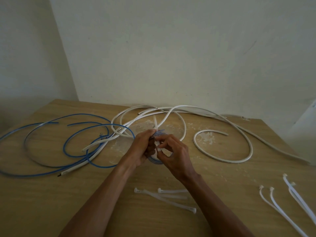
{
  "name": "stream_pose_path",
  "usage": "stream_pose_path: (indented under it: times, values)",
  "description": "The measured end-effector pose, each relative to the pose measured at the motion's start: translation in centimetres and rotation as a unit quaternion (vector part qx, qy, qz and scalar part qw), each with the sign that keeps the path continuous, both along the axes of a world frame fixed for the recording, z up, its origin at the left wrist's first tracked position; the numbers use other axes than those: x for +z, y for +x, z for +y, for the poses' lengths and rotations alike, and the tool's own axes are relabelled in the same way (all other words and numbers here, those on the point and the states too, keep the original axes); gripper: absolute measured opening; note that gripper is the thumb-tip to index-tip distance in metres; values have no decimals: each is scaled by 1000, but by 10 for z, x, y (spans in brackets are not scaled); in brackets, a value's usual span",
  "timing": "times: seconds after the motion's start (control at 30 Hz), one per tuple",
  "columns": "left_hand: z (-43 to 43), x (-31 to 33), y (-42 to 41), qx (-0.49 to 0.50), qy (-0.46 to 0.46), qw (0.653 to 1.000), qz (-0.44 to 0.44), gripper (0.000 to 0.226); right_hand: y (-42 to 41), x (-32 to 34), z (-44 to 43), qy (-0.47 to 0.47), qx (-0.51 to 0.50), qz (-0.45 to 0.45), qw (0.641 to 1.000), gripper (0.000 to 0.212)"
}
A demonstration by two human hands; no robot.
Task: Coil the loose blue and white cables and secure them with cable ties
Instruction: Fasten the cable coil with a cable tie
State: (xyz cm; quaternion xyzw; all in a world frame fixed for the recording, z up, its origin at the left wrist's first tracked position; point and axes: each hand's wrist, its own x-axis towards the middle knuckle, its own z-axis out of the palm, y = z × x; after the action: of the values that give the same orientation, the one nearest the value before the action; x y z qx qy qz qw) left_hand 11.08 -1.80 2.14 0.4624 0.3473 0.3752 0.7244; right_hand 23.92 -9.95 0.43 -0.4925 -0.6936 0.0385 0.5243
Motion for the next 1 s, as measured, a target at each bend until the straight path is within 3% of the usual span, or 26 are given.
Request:
stream_pose_path:
  times: [0.17,0.3,0.6,0.8,0.9,1.0]
  values:
    - [2,-8,0,68,108,991,41,22,0,5,-1,-65,2,144,987,14]
    - [5,-10,2,83,112,990,38,22,5,10,-1,-88,-13,223,971,14]
    - [3,-10,0,118,240,956,119,19,6,16,-4,-90,-13,271,958,21]
    - [12,-14,0,166,122,974,96,25,6,27,-6,-27,-32,344,938,6]
    - [16,-14,-4,175,92,979,57,29,10,30,-6,11,-62,381,923,13]
    - [14,-10,-1,180,61,982,-3,24,11,27,-6,-13,-50,382,923,13]
